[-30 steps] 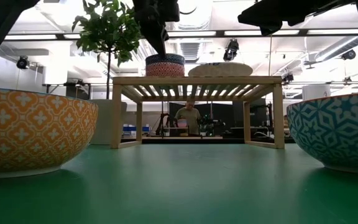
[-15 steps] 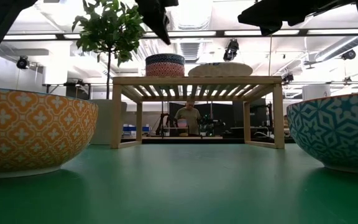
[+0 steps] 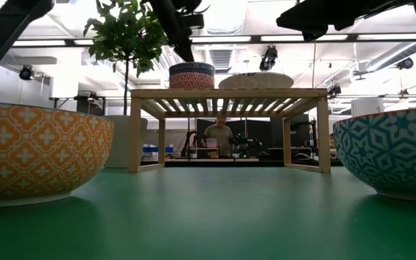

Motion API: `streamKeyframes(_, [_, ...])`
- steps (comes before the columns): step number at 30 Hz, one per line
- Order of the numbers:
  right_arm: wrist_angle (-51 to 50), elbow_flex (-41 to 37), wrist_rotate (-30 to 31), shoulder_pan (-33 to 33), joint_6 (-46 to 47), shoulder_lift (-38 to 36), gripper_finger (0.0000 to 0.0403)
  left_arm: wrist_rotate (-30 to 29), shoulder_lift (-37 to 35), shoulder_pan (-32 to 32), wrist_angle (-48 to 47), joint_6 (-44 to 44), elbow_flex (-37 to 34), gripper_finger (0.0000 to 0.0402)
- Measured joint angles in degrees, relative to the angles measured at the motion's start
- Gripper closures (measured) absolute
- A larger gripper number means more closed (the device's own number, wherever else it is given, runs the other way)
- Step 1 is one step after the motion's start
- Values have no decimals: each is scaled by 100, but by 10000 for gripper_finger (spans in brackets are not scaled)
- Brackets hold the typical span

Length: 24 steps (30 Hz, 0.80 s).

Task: Place and stack bowls onto a shelf
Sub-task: Stack the yellow bowl on top of the blue bowl on the shelf

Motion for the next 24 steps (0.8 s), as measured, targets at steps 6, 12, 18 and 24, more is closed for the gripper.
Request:
streamKeyframes(6, [-4,0,0,0,2,0,335,23,178,17,-52,13,0,401])
streamKeyframes(12, [-7,0,0,1,5,0,335,78,192,19,-54,10,0,401])
streamKeyframes(18, [-13,0,2,1,7,0,335,78,194,22,-60,-24,0,401])
streamKeyframes(24, [-14,0,2,2,21,0,335,74,310,28,-51,-67,0,402])
